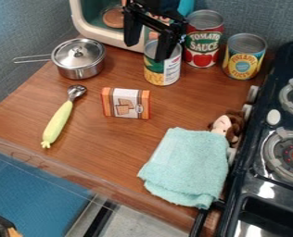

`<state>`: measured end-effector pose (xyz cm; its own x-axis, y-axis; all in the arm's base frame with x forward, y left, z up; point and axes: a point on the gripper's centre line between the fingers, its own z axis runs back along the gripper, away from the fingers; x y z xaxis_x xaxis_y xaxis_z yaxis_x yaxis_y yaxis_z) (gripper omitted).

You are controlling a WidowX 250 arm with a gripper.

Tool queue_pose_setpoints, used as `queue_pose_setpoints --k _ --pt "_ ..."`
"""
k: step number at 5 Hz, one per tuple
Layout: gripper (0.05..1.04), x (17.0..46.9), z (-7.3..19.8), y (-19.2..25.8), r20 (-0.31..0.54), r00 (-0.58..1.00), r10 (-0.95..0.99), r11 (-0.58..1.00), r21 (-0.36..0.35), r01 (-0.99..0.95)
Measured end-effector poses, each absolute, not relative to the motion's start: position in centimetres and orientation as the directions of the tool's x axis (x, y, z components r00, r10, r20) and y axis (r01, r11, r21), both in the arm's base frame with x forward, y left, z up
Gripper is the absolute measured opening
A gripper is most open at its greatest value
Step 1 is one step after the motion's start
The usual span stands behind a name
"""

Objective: Turn the box one more time to the right

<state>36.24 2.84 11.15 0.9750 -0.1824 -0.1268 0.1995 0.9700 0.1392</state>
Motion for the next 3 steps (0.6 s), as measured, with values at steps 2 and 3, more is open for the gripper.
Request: queue_pose_setpoints --k 2,3 --pt "0.999 38.1 9.8 3.5 -0.117 0.979 -0.165 0.967 0.177 0.184" --pt "1.0 38.2 10.2 3.2 -0.113 0.982 -0.152 0.968 0.181 0.171"
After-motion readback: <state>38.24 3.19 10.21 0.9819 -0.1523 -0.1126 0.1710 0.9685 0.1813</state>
